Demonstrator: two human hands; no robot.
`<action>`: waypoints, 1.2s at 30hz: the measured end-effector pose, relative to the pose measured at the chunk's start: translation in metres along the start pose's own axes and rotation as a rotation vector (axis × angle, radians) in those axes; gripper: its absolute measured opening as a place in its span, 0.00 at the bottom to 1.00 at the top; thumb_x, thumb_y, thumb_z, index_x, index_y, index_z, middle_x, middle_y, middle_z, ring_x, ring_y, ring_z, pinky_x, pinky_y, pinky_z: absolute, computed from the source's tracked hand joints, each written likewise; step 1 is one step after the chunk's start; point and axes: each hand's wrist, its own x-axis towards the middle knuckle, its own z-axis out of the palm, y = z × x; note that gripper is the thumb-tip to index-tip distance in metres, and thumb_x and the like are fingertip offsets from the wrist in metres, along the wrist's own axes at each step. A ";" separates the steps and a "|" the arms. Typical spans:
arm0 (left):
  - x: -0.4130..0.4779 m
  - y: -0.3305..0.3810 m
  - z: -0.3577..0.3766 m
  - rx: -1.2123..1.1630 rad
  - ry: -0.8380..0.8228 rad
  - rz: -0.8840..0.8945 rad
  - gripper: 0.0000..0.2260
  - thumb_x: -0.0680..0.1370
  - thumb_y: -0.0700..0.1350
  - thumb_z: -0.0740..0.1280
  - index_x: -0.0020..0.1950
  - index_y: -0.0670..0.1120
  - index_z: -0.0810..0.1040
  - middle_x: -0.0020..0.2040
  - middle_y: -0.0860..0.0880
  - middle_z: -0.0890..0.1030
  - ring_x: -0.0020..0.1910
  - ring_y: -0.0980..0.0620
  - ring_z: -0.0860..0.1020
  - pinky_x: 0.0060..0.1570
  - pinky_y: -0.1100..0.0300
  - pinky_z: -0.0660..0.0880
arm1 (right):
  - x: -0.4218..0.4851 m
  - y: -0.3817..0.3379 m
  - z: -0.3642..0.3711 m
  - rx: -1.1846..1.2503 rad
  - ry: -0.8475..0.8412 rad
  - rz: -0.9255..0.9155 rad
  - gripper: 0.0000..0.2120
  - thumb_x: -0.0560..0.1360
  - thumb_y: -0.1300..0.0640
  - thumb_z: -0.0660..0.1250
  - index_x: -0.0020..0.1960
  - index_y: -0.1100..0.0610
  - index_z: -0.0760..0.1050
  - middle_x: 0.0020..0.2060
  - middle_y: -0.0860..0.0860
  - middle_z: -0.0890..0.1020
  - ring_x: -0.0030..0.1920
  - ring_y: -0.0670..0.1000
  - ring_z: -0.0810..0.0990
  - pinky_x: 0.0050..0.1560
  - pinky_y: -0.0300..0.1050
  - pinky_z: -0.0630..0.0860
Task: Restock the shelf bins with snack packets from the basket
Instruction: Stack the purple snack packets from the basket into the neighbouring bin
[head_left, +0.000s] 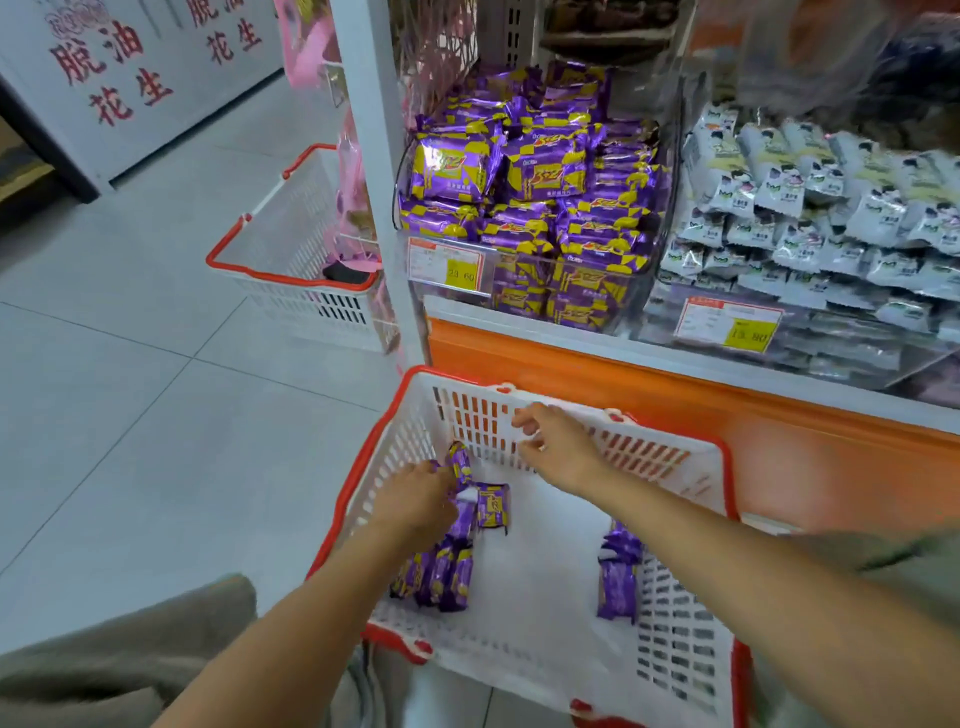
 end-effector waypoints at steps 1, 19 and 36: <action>0.003 -0.001 0.014 -0.028 -0.076 -0.024 0.18 0.79 0.48 0.60 0.69 0.47 0.70 0.64 0.43 0.75 0.62 0.42 0.74 0.58 0.53 0.71 | 0.001 0.014 0.009 -0.050 -0.084 0.070 0.17 0.76 0.58 0.66 0.65 0.56 0.71 0.62 0.55 0.74 0.59 0.54 0.75 0.60 0.49 0.74; 0.058 -0.006 0.159 -0.139 -0.430 -0.484 0.46 0.69 0.65 0.71 0.77 0.46 0.51 0.76 0.36 0.45 0.71 0.34 0.63 0.67 0.43 0.66 | -0.020 0.144 0.160 -0.441 -0.709 0.289 0.38 0.79 0.48 0.62 0.79 0.50 0.41 0.76 0.56 0.32 0.77 0.64 0.41 0.72 0.58 0.58; 0.068 -0.012 0.165 -0.130 -0.316 -0.457 0.22 0.77 0.56 0.64 0.63 0.41 0.75 0.68 0.35 0.63 0.67 0.37 0.65 0.65 0.48 0.68 | -0.015 0.145 0.137 -0.251 -0.709 0.310 0.31 0.81 0.51 0.59 0.79 0.52 0.49 0.78 0.54 0.36 0.78 0.58 0.46 0.73 0.51 0.57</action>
